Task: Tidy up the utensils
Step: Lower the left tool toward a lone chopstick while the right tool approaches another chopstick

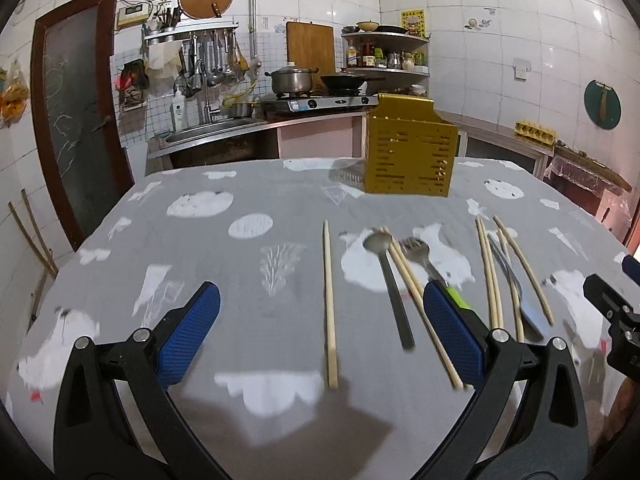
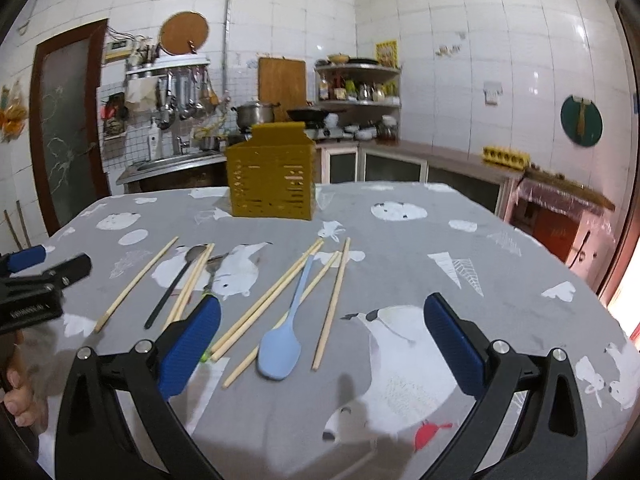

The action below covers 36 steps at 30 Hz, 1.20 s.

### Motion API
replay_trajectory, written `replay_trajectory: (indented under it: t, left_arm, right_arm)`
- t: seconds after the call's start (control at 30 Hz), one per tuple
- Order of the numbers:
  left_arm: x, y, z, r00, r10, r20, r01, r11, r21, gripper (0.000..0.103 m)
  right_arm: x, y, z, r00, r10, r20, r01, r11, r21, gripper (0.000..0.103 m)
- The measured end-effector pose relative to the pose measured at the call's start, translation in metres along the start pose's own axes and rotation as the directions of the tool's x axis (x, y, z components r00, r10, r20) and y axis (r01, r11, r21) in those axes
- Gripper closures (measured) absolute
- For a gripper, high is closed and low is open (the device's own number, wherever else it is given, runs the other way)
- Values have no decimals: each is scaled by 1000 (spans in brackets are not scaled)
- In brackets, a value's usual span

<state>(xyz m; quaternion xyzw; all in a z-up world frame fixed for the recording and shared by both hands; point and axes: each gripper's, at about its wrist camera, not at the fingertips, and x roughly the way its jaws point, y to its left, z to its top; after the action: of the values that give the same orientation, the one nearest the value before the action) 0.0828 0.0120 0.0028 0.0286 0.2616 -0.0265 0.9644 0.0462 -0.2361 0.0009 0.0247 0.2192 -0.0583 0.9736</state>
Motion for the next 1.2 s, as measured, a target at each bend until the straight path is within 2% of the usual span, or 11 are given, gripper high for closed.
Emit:
replay_trajectory:
  t: [0.13,0.23,0.5,0.63,0.8,0.9,1.1,1.2]
  left_arm:
    - [30,3,20,999,8,-47,-7,1000,13,5]
    - [53,4,34,997,8,-76,-5,999,32,5]
    - [106,15,60,989,-52,-135,49,998,-30,5]
    - [132,17,66,984,-40,-173,36,999,-25,5]
    - [169,22,67,960,-66,-271,49,996,-69,8]
    - [183,18,63,948,-64,-313,50,997,-51,12]
    - [196,12,53,930,-62,-361,56,998,-28,15]
    - [201,12,50,921,-73,-384,64,997,-36,21]
  right_arm:
    - [24,-6,18,1000,2,-13,-1,1000,21,4]
    - [38,-4,30,1000,-12,-16,12,1000,-10,4]
    - [97,-1,58,997,-59,-57,55,996,-68,4]
    - [127,-6,63,990,-98,-97,92,994,-66,4]
    - [164,-15,63,977,-140,-159,130,989,-72,4]
    - [184,-18,62,965,-169,-202,155,984,-83,5]
    - [214,-29,60,939,-142,-313,143,990,-20,19]
    - [225,-27,55,921,-147,-360,146,989,-30,30]
